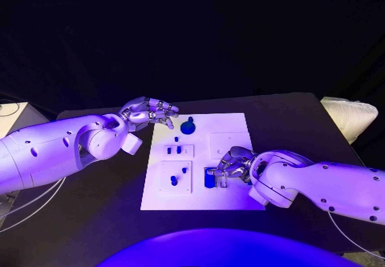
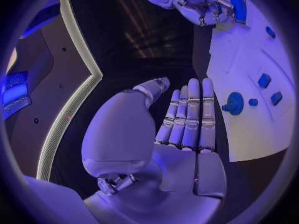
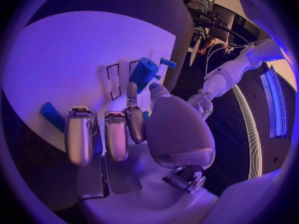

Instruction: Assemble the parts on the task board

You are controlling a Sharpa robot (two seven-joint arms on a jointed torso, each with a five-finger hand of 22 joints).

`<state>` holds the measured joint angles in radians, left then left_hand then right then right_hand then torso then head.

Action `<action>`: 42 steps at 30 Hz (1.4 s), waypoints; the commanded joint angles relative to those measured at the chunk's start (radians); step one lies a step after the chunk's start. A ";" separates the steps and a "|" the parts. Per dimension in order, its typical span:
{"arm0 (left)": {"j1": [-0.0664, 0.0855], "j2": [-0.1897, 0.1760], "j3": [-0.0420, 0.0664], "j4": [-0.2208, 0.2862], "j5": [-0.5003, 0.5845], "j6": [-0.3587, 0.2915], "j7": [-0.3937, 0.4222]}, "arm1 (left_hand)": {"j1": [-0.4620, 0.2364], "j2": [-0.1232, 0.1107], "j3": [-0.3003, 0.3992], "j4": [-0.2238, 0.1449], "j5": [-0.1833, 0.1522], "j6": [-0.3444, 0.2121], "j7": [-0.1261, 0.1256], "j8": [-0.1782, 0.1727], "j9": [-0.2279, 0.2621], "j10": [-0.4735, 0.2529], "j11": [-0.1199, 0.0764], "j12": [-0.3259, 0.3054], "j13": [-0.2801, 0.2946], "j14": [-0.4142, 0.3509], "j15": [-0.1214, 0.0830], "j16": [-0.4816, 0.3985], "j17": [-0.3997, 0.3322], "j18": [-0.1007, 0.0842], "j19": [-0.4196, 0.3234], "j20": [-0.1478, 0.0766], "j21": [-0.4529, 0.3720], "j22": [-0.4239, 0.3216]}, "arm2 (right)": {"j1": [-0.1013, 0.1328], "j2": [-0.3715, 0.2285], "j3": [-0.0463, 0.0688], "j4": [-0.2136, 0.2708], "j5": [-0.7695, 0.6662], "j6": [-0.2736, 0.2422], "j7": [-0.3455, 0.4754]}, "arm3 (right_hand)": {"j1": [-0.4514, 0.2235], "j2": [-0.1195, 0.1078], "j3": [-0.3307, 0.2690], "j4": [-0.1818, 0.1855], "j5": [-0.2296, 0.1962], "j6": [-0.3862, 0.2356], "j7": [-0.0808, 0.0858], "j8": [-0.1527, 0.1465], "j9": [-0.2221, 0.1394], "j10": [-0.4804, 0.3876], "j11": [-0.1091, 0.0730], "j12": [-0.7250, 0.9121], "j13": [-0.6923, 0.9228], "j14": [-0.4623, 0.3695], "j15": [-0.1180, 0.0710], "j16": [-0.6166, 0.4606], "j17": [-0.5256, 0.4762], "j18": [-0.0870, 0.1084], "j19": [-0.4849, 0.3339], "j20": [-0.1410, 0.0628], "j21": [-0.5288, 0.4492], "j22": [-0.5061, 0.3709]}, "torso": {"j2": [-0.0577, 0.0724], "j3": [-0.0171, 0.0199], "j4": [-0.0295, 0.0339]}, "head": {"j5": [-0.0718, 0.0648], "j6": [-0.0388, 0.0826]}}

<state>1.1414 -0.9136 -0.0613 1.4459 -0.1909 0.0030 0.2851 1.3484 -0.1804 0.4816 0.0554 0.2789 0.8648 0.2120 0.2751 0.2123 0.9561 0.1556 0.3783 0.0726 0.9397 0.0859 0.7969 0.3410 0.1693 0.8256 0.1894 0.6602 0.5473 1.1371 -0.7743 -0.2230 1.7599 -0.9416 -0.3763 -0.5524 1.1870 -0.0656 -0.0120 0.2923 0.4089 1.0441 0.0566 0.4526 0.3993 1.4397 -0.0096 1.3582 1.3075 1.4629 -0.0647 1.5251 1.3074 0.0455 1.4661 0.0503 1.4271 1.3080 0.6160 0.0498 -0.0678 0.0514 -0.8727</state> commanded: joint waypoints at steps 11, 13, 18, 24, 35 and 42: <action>0.000 -0.003 0.001 0.004 0.007 0.016 0.002 | -0.005 0.000 -0.001 0.005 0.002 -0.004 0.003 -0.004 -0.002 -0.007 -0.002 0.005 0.002 -0.002 0.005 0.000 0.001 0.012 0.008 0.002 -0.006 -0.001 | -0.007 -0.044 0.000 0.046 -0.107 -0.032 0.107 | 0.017 -0.020 -0.006 -0.004 -0.065 -0.002 0.004 0.001 -0.005 0.007 -0.002 -0.005 0.059 0.089 -0.008 0.003 0.178 -0.018 0.059 -0.012 0.003 0.227 | -0.001 0.0017 -0.0011 | 0.005 0.000; 0.000 -0.005 0.001 0.003 0.006 0.015 0.002 | -0.005 -0.001 -0.001 0.007 0.002 -0.005 0.003 -0.004 -0.002 -0.009 -0.002 0.006 0.002 -0.003 0.005 0.000 0.003 0.012 0.010 0.002 -0.010 -0.004 | -0.008 -0.062 0.000 0.062 -0.128 -0.034 0.146 | 0.040 -0.032 -0.010 -0.004 -0.117 -0.002 0.005 0.004 -0.006 0.010 -0.002 -0.003 0.066 0.089 -0.007 0.004 0.180 -0.019 0.059 -0.012 0.006 0.228 | -0.002 0.0015 -0.0022 | 0.006 0.000; 0.000 -0.005 0.001 0.002 0.006 0.015 0.002 | -0.005 -0.001 -0.001 0.007 0.002 -0.005 0.003 -0.004 -0.002 -0.009 -0.002 0.006 0.002 -0.003 0.005 0.000 0.003 0.012 0.010 0.002 -0.010 -0.004 | -0.009 -0.087 0.000 0.085 -0.154 0.010 0.191 | 0.131 -0.056 0.012 -0.013 -0.262 0.000 0.001 0.019 -0.003 0.027 -0.005 0.021 0.094 0.094 -0.010 0.015 0.202 -0.027 0.072 -0.014 0.048 0.238 | -0.001 0.0015 -0.0031 | 0.007 0.000; 0.000 -0.005 0.001 0.002 0.006 0.016 0.002 | -0.005 -0.001 -0.001 0.007 0.002 -0.005 0.003 -0.004 -0.002 -0.009 -0.002 0.006 0.002 -0.003 0.005 0.000 0.003 0.012 0.010 0.002 -0.010 -0.004 | -0.015 -0.090 0.000 0.089 -0.169 0.056 0.187 | 0.177 -0.072 0.032 -0.012 -0.274 0.006 -0.004 0.031 -0.002 0.038 -0.009 0.039 0.114 0.095 -0.012 0.017 0.206 -0.030 0.077 -0.016 0.065 0.242 | -0.001 0.0018 -0.0014 | 0.007 0.000; 0.000 -0.005 0.001 0.002 0.006 0.016 0.001 | -0.005 -0.001 -0.001 0.007 0.002 -0.005 0.003 -0.004 -0.002 -0.009 -0.002 0.006 0.002 -0.003 0.005 0.000 0.003 0.012 0.010 0.002 -0.010 -0.004 | -0.031 -0.068 0.000 0.068 -0.239 0.057 0.132 | 0.212 -0.071 0.055 -0.010 -0.273 0.017 -0.012 0.041 -0.002 0.043 -0.015 0.043 0.121 0.096 -0.018 0.019 0.209 -0.032 0.082 -0.020 0.079 0.246 | -0.001 0.0010 -0.0005 | 0.008 0.000; 0.000 -0.005 0.001 0.002 0.006 0.017 0.001 | -0.005 -0.001 -0.001 0.007 0.002 -0.005 0.003 -0.004 -0.002 -0.009 -0.002 0.006 0.002 -0.003 0.005 0.000 0.003 0.012 0.010 0.002 -0.010 -0.004 | -0.034 -0.060 0.000 0.058 -0.273 0.017 0.100 | 0.192 -0.047 0.070 -0.001 -0.258 0.021 -0.014 0.045 -0.004 0.049 -0.017 0.049 0.128 0.097 -0.020 0.021 0.213 -0.034 0.085 -0.023 0.088 0.248 | -0.001 0.0004 -0.0010 | 0.008 0.000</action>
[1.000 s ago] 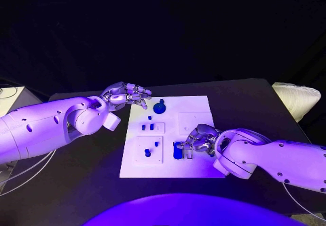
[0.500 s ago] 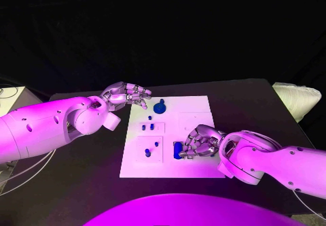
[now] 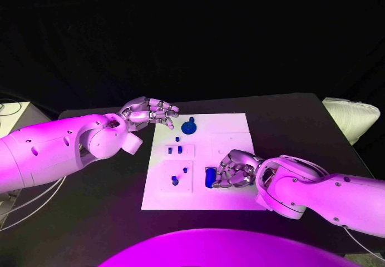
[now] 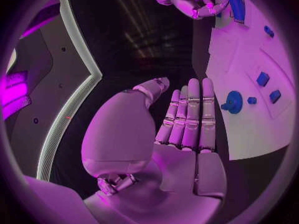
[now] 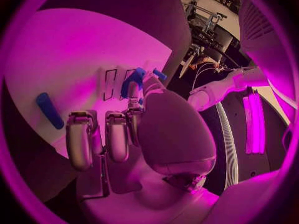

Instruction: Assemble the parts on the task board

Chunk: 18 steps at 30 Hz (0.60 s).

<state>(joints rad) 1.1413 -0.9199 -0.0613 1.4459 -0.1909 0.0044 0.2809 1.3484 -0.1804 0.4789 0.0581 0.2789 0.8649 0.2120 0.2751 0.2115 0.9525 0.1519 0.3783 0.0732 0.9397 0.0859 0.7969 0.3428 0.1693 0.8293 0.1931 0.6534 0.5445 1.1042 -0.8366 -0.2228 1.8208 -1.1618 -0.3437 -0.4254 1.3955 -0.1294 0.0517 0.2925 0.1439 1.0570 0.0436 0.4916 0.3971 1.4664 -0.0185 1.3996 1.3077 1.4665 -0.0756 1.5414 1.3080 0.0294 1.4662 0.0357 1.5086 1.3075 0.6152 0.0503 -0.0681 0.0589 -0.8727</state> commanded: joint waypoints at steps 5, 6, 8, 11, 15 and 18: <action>0.000 0.003 0.001 -0.001 0.005 0.017 0.005 | -0.005 -0.001 0.001 0.005 0.002 -0.005 0.003 -0.004 -0.001 -0.005 0.002 0.006 0.001 -0.003 0.005 0.000 0.001 0.012 0.006 -0.002 -0.003 -0.001 | -0.002 0.007 0.000 -0.007 -0.052 -0.027 -0.029 | -0.033 0.025 0.010 -0.001 0.010 0.010 -0.002 0.009 -0.002 0.026 -0.009 0.012 0.133 0.094 -0.010 0.007 0.216 -0.019 0.087 -0.009 0.013 0.250 | 0.000 0.0005 -0.0012 | -0.001 0.000; 0.000 0.004 0.001 -0.002 0.005 0.017 0.005 | -0.005 -0.001 0.001 0.005 0.002 -0.005 0.003 -0.004 -0.001 -0.005 0.002 0.006 0.001 -0.003 0.005 0.000 0.001 0.012 0.006 -0.002 -0.003 -0.001 | -0.002 0.007 0.000 -0.008 -0.051 -0.028 -0.029 | -0.033 0.025 0.010 -0.001 0.010 0.010 -0.002 0.009 -0.002 0.026 -0.009 0.012 0.133 0.094 -0.010 0.007 0.216 -0.019 0.087 -0.009 0.013 0.250 | 0.001 0.0005 -0.0014 | -0.001 0.000; 0.000 0.004 0.001 -0.002 0.005 0.017 0.004 | -0.005 -0.001 0.001 0.005 0.002 -0.005 0.003 -0.004 -0.001 -0.005 0.002 0.006 0.001 -0.003 0.005 0.000 0.001 0.012 0.006 -0.002 -0.003 -0.001 | -0.002 0.009 0.000 -0.011 -0.051 -0.028 -0.031 | -0.034 0.027 0.011 -0.001 0.010 0.010 -0.002 0.009 -0.002 0.026 -0.009 0.012 0.133 0.094 -0.010 0.007 0.217 -0.019 0.087 -0.009 0.013 0.250 | 0.000 0.0004 -0.0012 | -0.003 0.000; 0.000 0.005 0.001 -0.003 0.004 0.017 0.004 | -0.005 -0.001 0.001 0.005 0.002 -0.005 0.003 -0.004 -0.001 -0.005 0.002 0.006 0.001 -0.003 0.005 0.000 0.001 0.012 0.006 -0.002 -0.003 -0.001 | -0.003 0.012 0.000 -0.018 -0.053 -0.025 -0.034 | -0.034 0.028 0.012 -0.002 0.011 0.010 -0.003 0.010 -0.002 0.026 -0.010 0.012 0.134 0.094 -0.011 0.007 0.217 -0.019 0.087 -0.009 0.013 0.250 | 0.000 0.0007 -0.0010 | -0.003 0.000; 0.000 0.005 0.001 -0.004 0.003 0.017 0.003 | -0.004 -0.001 0.001 0.006 0.002 -0.005 0.003 -0.003 -0.001 -0.006 0.002 0.006 0.001 -0.003 0.005 0.000 0.002 0.012 0.007 -0.002 -0.005 -0.003 | -0.004 0.018 0.000 -0.029 -0.055 -0.012 -0.035 | -0.034 0.029 0.013 -0.002 0.011 0.010 -0.003 0.010 -0.002 0.026 -0.010 0.012 0.133 0.094 -0.011 0.007 0.217 -0.019 0.087 -0.009 0.012 0.250 | 0.000 0.0013 -0.0010 | -0.001 0.000; 0.000 0.005 0.001 -0.004 0.003 0.018 0.003 | -0.004 -0.001 0.001 0.006 0.002 -0.005 0.003 -0.003 -0.001 -0.006 0.002 0.006 0.001 -0.003 0.005 0.000 0.002 0.012 0.007 -0.002 -0.005 -0.003 | -0.007 0.022 0.000 -0.032 -0.054 0.004 -0.031 | -0.035 0.026 0.013 -0.003 0.010 0.008 -0.003 0.010 -0.002 0.025 -0.010 0.010 0.132 0.094 -0.011 0.006 0.216 -0.019 0.085 -0.010 0.009 0.249 | 0.000 0.0013 -0.0009 | -0.001 0.000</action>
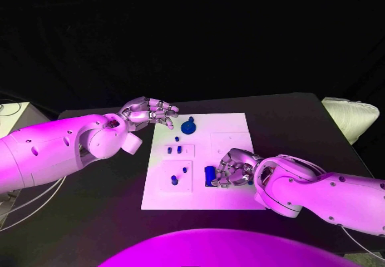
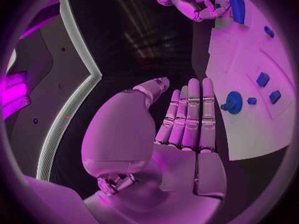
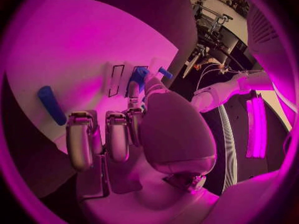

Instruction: Assemble the parts on the task board

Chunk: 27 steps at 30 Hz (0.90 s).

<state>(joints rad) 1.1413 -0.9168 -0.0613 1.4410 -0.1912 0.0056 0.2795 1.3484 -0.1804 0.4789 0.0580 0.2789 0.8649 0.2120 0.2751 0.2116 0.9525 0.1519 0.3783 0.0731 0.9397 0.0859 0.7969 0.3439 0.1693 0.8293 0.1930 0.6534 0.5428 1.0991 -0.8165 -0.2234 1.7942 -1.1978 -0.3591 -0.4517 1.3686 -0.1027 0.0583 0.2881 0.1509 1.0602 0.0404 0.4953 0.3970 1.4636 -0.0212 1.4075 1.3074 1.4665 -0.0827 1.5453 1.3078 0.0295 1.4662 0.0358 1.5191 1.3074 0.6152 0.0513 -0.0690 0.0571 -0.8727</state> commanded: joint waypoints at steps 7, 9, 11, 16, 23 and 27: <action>0.000 0.002 0.001 0.001 0.001 0.017 0.001 | -0.002 -0.001 0.002 0.005 0.002 -0.006 0.003 -0.003 -0.001 -0.006 0.002 0.006 0.001 -0.004 0.005 0.000 0.001 0.012 0.008 -0.002 -0.006 -0.001 | -0.004 0.005 0.001 -0.011 -0.016 0.060 -0.001 | 0.032 -0.039 0.016 -0.011 -0.051 0.000 0.001 0.012 -0.003 0.025 -0.007 -0.008 0.130 0.093 -0.004 0.000 0.212 -0.016 0.080 -0.011 -0.013 0.246 | 0.000 0.0000 -0.0001 | 0.000 0.000; 0.000 0.002 0.001 0.001 0.001 0.017 0.000 | -0.002 -0.001 0.002 0.005 0.002 -0.006 0.003 -0.003 -0.001 -0.006 0.002 0.006 0.001 -0.004 0.005 0.000 0.001 0.012 0.008 -0.002 -0.006 -0.001 | -0.005 0.006 0.001 -0.014 -0.016 0.062 -0.005 | 0.038 -0.041 0.018 -0.011 -0.054 0.000 0.001 0.012 -0.003 0.025 -0.007 -0.008 0.130 0.093 -0.004 0.001 0.212 -0.016 0.080 -0.010 -0.014 0.246 | 0.000 0.0000 0.0000 | 0.000 0.000; 0.000 0.001 0.001 0.001 0.000 0.017 0.000 | -0.002 -0.001 0.002 0.005 0.002 -0.006 0.003 -0.003 -0.001 -0.006 0.002 0.006 0.001 -0.004 0.005 0.000 0.001 0.012 0.008 -0.002 -0.006 -0.001 | -0.006 0.007 0.001 -0.016 -0.016 0.064 -0.008 | 0.041 -0.043 0.019 -0.012 -0.055 0.000 0.001 0.012 -0.004 0.025 -0.007 -0.008 0.130 0.093 -0.004 0.000 0.212 -0.016 0.080 -0.010 -0.014 0.246 | 0.000 0.0001 -0.0001 | 0.000 0.000; 0.000 0.001 0.001 0.000 0.000 0.018 -0.002 | -0.002 -0.001 0.002 0.005 0.002 -0.006 0.003 -0.003 -0.001 -0.006 0.002 0.006 0.001 -0.004 0.005 0.000 0.001 0.012 0.008 -0.002 -0.006 -0.001 | -0.011 0.010 0.001 -0.022 -0.017 0.059 -0.015 | 0.038 -0.047 0.018 -0.006 -0.061 0.000 0.003 0.013 -0.004 0.024 -0.005 -0.010 0.130 0.092 -0.003 0.000 0.211 -0.015 0.079 -0.010 -0.016 0.245 | 0.000 0.0004 0.0000 | 0.001 0.000; 0.000 0.001 0.001 0.000 -0.001 0.018 -0.004 | -0.002 -0.001 0.002 0.005 0.002 -0.006 0.003 -0.003 -0.001 -0.006 0.002 0.006 0.001 -0.004 0.005 0.000 0.001 0.012 0.008 -0.002 -0.006 -0.001 | -0.014 0.010 0.001 -0.024 -0.020 0.029 -0.019 | 0.015 -0.037 0.017 0.003 -0.058 0.001 0.004 0.015 -0.005 0.026 -0.004 -0.008 0.133 0.093 -0.002 0.000 0.212 -0.016 0.080 -0.009 -0.014 0.246 | 0.000 0.0000 -0.0004 | 0.000 0.000; 0.000 0.001 0.001 0.000 -0.001 0.018 -0.005 | -0.002 -0.001 0.002 0.005 0.002 -0.006 0.003 -0.003 -0.001 -0.006 0.002 0.006 0.001 -0.004 0.005 0.000 0.001 0.012 0.008 -0.002 -0.006 -0.001 | -0.014 0.006 0.001 -0.021 -0.021 0.016 -0.015 | -0.001 -0.032 0.016 0.004 -0.050 0.001 0.004 0.016 -0.006 0.027 -0.004 -0.008 0.134 0.093 -0.002 0.001 0.213 -0.016 0.080 -0.008 -0.012 0.246 | 0.000 0.0006 -0.0006 | 0.000 0.000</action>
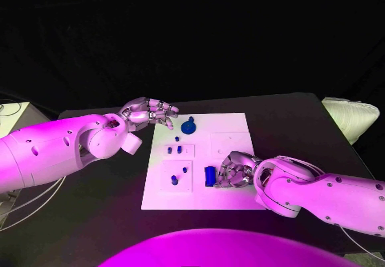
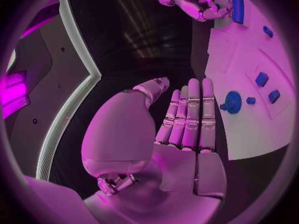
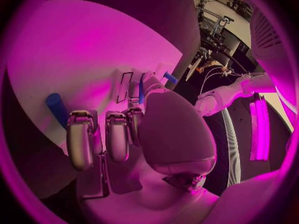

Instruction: Assemble the parts on the task board

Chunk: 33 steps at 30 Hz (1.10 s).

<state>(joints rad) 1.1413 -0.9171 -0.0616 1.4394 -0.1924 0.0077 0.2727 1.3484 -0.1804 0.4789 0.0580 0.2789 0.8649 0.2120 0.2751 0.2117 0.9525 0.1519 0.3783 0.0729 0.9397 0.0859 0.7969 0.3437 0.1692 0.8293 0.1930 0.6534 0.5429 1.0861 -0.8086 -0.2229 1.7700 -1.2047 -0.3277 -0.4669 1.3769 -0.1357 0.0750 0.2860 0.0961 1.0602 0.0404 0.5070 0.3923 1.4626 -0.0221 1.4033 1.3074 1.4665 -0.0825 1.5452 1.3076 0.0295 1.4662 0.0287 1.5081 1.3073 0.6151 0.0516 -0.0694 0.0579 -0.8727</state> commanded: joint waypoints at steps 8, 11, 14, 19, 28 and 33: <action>0.000 0.000 0.001 0.001 0.000 0.017 0.002 | -0.002 -0.001 0.002 0.005 0.002 -0.006 0.003 -0.003 -0.001 -0.006 0.002 0.006 0.002 -0.004 0.005 0.000 0.001 0.012 0.008 -0.002 -0.006 -0.001 | -0.001 -0.059 0.000 0.052 0.031 -0.049 0.085 | -0.045 -0.033 -0.028 0.004 0.049 -0.014 0.011 0.004 -0.004 0.017 0.002 -0.028 0.121 0.090 0.002 -0.006 0.200 -0.011 0.071 0.002 -0.025 0.239 | 0.000 0.0010 -0.0003 | 0.001 0.000; 0.000 -0.001 0.001 0.001 0.000 0.016 0.002 | -0.002 -0.001 0.002 0.005 0.002 -0.006 0.003 -0.003 -0.001 -0.006 0.002 0.006 0.002 -0.004 0.005 0.000 0.001 0.012 0.008 -0.002 -0.006 -0.001 | 0.002 -0.095 0.001 0.082 0.068 -0.070 0.142 | -0.045 -0.039 -0.037 0.003 0.061 -0.030 0.017 -0.002 -0.008 0.009 0.007 -0.042 0.112 0.088 0.006 -0.011 0.191 -0.008 0.064 0.005 -0.041 0.235 | -0.001 0.0005 -0.0018 | 0.000 0.000; 0.000 -0.001 0.001 0.000 0.000 0.016 0.003 | -0.002 -0.001 0.002 0.005 0.002 -0.006 0.003 -0.003 -0.001 -0.006 0.002 0.006 0.002 -0.004 0.005 0.000 0.001 0.012 0.008 -0.002 -0.006 -0.001 | 0.009 -0.142 0.001 0.111 0.112 -0.088 0.200 | -0.027 -0.035 -0.040 0.000 0.065 -0.056 0.029 -0.016 -0.015 0.000 0.017 -0.057 0.104 0.085 0.014 -0.017 0.181 -0.004 0.056 0.011 -0.061 0.230 | -0.002 -0.0002 -0.0028 | -0.006 0.000; 0.000 0.000 0.001 0.000 0.000 0.015 0.004 | -0.002 -0.001 0.002 0.005 0.002 -0.006 0.003 -0.003 -0.001 -0.006 0.002 0.006 0.002 -0.004 0.005 0.000 0.001 0.012 0.008 -0.002 -0.006 -0.001 | 0.023 -0.222 0.002 0.122 0.123 -0.096 0.232 | 0.010 -0.028 -0.035 -0.002 0.078 -0.087 0.044 -0.044 -0.029 -0.013 0.030 -0.078 0.093 0.082 0.026 -0.024 0.169 0.000 0.048 0.021 -0.082 0.224 | -0.003 -0.0006 -0.0027 | -0.015 0.000; -0.001 0.004 0.001 -0.004 0.000 0.016 0.006 | -0.002 -0.001 0.002 0.005 0.002 -0.006 0.003 -0.003 -0.001 -0.006 0.002 0.006 0.002 -0.004 0.005 0.000 0.001 0.012 0.008 -0.002 -0.006 -0.001 | 0.030 -0.322 0.001 0.091 -0.063 -0.099 0.195 | 0.009 -0.033 -0.042 0.003 0.074 -0.082 0.047 -0.047 -0.032 -0.018 0.033 -0.087 0.087 0.082 0.029 -0.025 0.168 -0.001 0.048 0.025 -0.079 0.225 | -0.002 0.0020 -0.0047 | -0.024 0.000; -0.003 0.005 0.001 -0.005 0.000 0.018 0.006 | -0.002 -0.001 0.002 0.005 0.002 -0.006 0.003 -0.003 -0.001 -0.006 0.002 0.006 0.002 -0.004 0.005 0.000 0.001 0.012 0.008 -0.002 -0.006 -0.001 | 0.029 -0.326 0.001 0.086 -0.155 -0.090 0.143 | -0.005 -0.033 -0.053 0.006 0.067 -0.071 0.046 -0.046 -0.032 -0.020 0.032 -0.092 0.085 0.081 0.029 -0.028 0.163 0.000 0.047 0.027 -0.084 0.223 | -0.002 0.0023 -0.0021 | -0.031 0.000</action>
<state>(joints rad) 1.1390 -0.9146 -0.0617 1.4331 -0.1928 0.0091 0.2703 1.3484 -0.1804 0.4789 0.0580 0.2789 0.8649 0.2121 0.2751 0.2118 0.9525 0.1519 0.3783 0.0729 0.9397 0.0859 0.7969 0.3434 0.1693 0.8293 0.1930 0.6534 0.5430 1.1161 -1.1359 -0.2219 1.8569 -1.2433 -0.4213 -0.2903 1.3827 -0.1655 0.0254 0.2919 0.1677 0.9811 0.0876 0.4661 0.3617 1.4470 0.0053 1.3145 1.3083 1.4664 -0.0571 1.5203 1.3074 0.0298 1.4661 0.0470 1.4287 1.3079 0.6117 0.0540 -0.0740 0.0305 -0.8727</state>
